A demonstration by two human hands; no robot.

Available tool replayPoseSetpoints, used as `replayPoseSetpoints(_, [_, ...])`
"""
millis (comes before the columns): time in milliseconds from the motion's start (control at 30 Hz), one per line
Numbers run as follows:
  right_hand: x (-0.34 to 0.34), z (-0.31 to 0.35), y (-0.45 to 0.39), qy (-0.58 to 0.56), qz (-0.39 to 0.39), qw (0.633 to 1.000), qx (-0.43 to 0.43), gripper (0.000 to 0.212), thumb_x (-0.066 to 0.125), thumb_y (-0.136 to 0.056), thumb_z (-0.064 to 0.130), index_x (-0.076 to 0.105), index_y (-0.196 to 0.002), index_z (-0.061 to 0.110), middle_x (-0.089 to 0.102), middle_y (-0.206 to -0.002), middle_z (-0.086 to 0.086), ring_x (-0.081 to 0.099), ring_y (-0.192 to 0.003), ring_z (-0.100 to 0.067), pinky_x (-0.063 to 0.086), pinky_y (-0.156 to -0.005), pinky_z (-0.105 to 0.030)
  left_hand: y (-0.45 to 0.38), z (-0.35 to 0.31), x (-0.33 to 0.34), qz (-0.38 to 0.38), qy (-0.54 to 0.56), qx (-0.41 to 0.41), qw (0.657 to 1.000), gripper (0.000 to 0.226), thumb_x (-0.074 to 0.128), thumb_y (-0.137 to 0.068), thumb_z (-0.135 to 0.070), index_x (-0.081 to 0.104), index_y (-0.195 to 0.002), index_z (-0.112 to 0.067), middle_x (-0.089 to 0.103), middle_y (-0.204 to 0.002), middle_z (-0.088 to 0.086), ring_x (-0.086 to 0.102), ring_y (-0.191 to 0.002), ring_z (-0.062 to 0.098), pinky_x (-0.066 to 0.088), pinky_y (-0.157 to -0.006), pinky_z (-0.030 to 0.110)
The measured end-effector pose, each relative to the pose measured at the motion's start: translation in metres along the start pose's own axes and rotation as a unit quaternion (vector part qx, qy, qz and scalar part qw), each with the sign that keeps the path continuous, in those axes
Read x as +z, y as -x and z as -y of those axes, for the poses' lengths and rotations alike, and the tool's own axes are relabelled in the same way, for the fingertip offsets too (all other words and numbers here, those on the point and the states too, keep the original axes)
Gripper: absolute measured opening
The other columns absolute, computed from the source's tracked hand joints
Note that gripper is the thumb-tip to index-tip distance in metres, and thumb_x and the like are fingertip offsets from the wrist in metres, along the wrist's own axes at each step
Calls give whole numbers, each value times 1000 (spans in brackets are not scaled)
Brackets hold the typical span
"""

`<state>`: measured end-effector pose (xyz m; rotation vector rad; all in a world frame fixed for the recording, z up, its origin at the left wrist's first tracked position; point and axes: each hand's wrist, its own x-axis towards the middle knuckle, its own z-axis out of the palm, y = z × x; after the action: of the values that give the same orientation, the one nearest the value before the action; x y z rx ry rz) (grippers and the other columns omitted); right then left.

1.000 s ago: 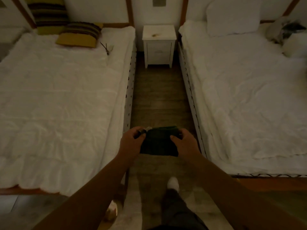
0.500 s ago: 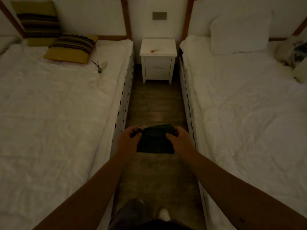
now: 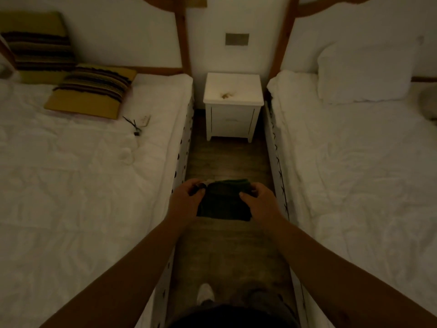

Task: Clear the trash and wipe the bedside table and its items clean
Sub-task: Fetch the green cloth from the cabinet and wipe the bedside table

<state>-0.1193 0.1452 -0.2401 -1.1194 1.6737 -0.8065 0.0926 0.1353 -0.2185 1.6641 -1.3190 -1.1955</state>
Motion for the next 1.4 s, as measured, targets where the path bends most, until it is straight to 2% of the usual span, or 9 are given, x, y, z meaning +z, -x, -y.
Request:
replayPoseSetpoints(200, [-8,43,-120,18,5,1000,-8,34,64,-90,27,56,-122,18,62,-110,-1,61,-99,-18,56,-85,-38,-126,-28,8,-6,-21,1,1000,18,61,-92,-18,65,-102,-32,67,-97,-5,63,-95,19,54,-89,46])
replayPoseSetpoints(333, [-18,64,-228,-3,12,1000,-18,28,64,-90,24,57,-117,22,62,-108,1,61,-98,-17,56,-81,-35,-224,-51,28,-16,-13,22,1000,32,62,-92,-15,59,-89,-47,64,-90,-16,64,-93,15,54,-83,33])
replayPoseSetpoints(500, [-41,102,-340,16,36,999,-27,18,67,-88,26,56,-100,36,61,-98,12,62,-91,-9,54,-69,-23,-324,-90,46,-25,-6,1,1000,29,61,-92,-15,61,-92,-44,66,-95,-6,63,-94,19,54,-88,46])
replayPoseSetpoints(633, [-56,142,-419,58,42,997,-39,22,68,-87,29,52,-88,44,58,-91,20,57,-81,2,44,-53,-7,-401,-121,52,-40,8,11,999,31,61,-92,-12,61,-91,-43,64,-92,-11,62,-95,18,52,-91,47])
replayPoseSetpoints(867, [-39,177,-566,101,35,994,-36,27,68,-88,30,58,-112,23,54,-95,13,52,-89,-8,44,-73,-19,-557,-129,51,-22,18,-10,1000,27,60,-93,-15,60,-94,-42,65,-100,-5,61,-99,19,50,-95,44])
replayPoseSetpoints(967, [-22,193,-641,122,24,992,-33,33,68,-88,28,59,-118,16,55,-98,6,50,-90,-9,43,-70,-16,-640,-126,48,-10,19,-7,1000,21,61,-92,-14,62,-101,-34,65,-98,-6,61,-98,17,51,-89,32])
replayPoseSetpoints(1067, [-8,209,-703,114,25,993,-7,34,66,-90,27,57,-120,14,58,-104,1,52,-94,-11,47,-81,-24,-716,-124,43,14,-7,-17,1000,20,61,-93,-15,64,-108,-26,65,-100,-4,61,-98,18,48,-81,23])
replayPoseSetpoints(1200, [8,231,-789,111,24,994,5,25,65,-90,27,56,-112,20,56,-98,7,54,-89,-10,42,-69,-16,-816,-127,37,36,-30,-25,999,23,60,-94,-18,64,-116,-21,66,-105,0,60,-100,18,48,-92,32])
replayPoseSetpoints(1400, [32,216,-927,106,-1,994,23,24,67,-89,27,58,-110,23,58,-93,10,53,-81,-2,38,-62,-8,-954,-93,70,48,-30,-42,998,25,56,-96,-19,61,-120,-25,63,-108,-6,57,-97,7,42,-88,18])
